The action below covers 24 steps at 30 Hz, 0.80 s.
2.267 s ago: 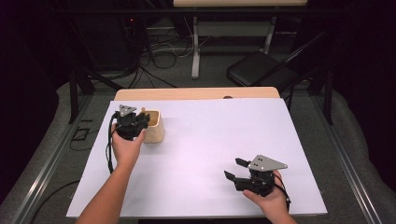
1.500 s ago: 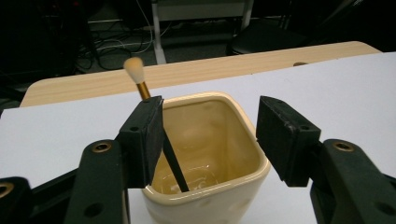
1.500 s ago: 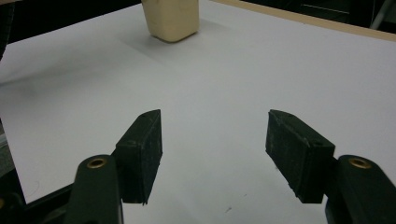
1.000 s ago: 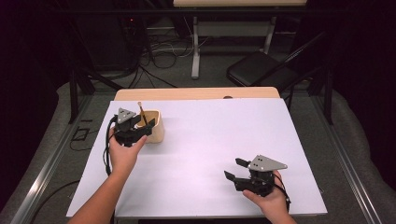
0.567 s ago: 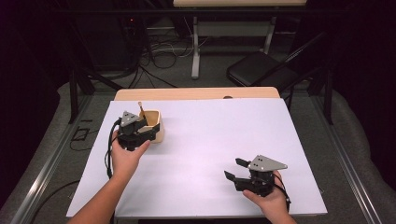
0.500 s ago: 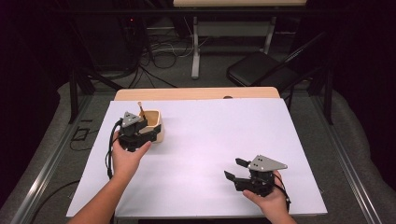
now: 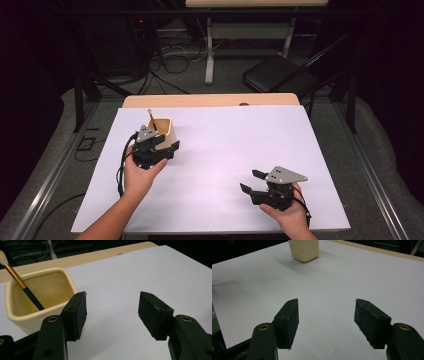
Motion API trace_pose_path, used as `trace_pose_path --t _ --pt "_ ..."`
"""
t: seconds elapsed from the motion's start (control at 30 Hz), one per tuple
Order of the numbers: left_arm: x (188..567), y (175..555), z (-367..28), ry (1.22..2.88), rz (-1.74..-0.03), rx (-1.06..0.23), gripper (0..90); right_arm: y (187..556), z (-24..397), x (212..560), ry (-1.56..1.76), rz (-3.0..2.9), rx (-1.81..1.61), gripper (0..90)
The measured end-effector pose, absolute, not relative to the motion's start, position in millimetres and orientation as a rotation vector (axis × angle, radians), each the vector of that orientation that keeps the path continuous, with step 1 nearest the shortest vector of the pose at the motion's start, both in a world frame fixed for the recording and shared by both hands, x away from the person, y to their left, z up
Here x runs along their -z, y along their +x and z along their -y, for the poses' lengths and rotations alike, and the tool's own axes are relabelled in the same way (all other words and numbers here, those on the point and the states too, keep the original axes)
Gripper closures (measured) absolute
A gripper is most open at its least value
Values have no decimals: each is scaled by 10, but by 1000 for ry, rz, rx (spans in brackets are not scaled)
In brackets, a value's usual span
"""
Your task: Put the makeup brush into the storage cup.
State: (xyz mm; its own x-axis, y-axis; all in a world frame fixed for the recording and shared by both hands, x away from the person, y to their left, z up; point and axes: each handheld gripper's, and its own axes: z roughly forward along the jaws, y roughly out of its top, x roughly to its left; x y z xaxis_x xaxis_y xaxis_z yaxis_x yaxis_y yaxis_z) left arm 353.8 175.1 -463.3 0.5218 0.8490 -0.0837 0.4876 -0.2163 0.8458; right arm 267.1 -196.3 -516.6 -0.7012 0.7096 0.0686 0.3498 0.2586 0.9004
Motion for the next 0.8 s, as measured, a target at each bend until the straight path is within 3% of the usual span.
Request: trace_pose_path --t 0.8 --pt "4845 3255 -1740 1900 -1078 -457 409 2669 1964 5167 968 -2183 -1423 362"
